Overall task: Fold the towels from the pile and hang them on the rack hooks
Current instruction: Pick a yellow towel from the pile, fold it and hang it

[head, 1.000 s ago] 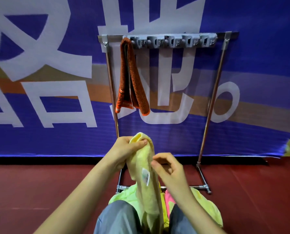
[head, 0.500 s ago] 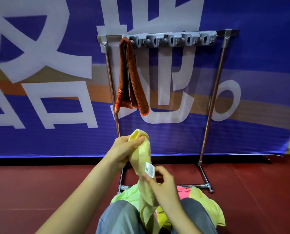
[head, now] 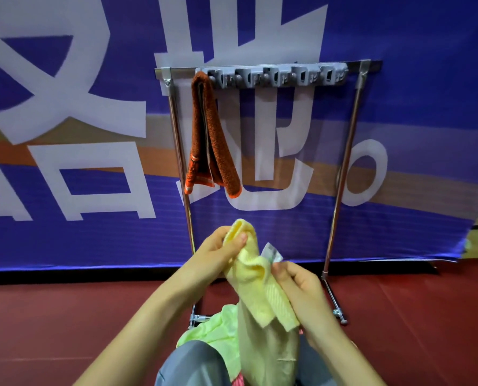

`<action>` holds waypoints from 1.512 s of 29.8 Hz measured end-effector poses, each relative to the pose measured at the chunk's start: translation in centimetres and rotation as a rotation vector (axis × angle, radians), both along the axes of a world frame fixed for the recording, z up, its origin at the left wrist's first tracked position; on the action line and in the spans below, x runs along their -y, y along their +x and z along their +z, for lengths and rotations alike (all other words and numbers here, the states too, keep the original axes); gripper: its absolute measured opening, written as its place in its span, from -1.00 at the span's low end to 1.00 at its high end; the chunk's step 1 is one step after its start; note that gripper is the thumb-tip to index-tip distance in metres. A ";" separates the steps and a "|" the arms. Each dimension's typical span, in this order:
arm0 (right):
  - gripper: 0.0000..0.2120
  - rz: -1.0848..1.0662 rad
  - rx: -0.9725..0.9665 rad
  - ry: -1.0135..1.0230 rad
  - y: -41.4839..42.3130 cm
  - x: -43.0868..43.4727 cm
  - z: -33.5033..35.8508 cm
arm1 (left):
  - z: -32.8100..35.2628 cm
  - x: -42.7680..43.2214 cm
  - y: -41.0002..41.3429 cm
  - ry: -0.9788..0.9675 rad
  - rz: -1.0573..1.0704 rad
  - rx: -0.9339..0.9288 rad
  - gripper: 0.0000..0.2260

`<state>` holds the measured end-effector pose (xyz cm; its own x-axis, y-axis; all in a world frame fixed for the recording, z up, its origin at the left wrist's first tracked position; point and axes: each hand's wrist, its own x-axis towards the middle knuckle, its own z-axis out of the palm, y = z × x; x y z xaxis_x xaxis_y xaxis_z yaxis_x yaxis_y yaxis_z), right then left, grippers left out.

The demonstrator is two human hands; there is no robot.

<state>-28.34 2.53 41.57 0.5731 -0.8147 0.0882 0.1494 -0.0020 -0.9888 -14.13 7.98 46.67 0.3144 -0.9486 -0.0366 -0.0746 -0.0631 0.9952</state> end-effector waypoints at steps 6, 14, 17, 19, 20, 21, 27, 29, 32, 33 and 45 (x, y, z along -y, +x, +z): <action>-0.61 0.016 0.065 0.060 0.0 0.1 1.7 | 0.6 -0.5 -1.9 -0.102 -0.103 0.224 -0.67; -0.78 0.007 0.086 -0.002 -0.5 -0.3 1.3 | 0.5 -0.2 -1.7 -0.153 0.017 0.281 -0.95; -0.50 0.012 0.122 -0.170 -1.1 -1.4 0.2 | 0.2 0.1 -1.4 -0.126 0.072 0.215 -0.95; -0.44 -0.046 0.053 -0.379 -1.3 -1.6 -0.9 | 0.0 0.2 -1.2 -0.089 0.096 0.154 -0.89; -0.47 -0.060 0.030 -0.459 -1.3 -1.5 -1.5 | -0.1 0.2 -1.1 -0.069 0.099 0.121 -0.86; -0.50 -0.074 0.020 -0.503 -1.1 -1.5 -1.6 | -0.2 0.1 -1.0 -0.053 0.096 0.090 -0.84; -0.76 -0.139 0.086 -0.519 -0.4 -0.8 -1.4 | -0.7 -0.1 -0.9 -0.011 0.051 -0.026 -0.87; -0.78 -0.128 0.085 -0.497 -0.3 -0.5 -1.3 | -0.8 -0.1 -0.7 0.000 0.033 -0.011 -0.86; -0.76 -0.118 0.100 -0.454 -0.2 -0.4 -1.0 | -1.1 -0.4 -0.3 0.015 -0.001 0.028 -0.84; -0.76 -0.128 0.110 -0.447 -0.3 -0.4 -0.8 | -1.2 -0.5 -0.3 0.023 -0.026 0.041 -0.82; -0.84 -0.434 0.088 -0.280 -2.7 3.9 0.9 | -2.5 -2.4 1.8 0.179 -0.204 0.219 -0.40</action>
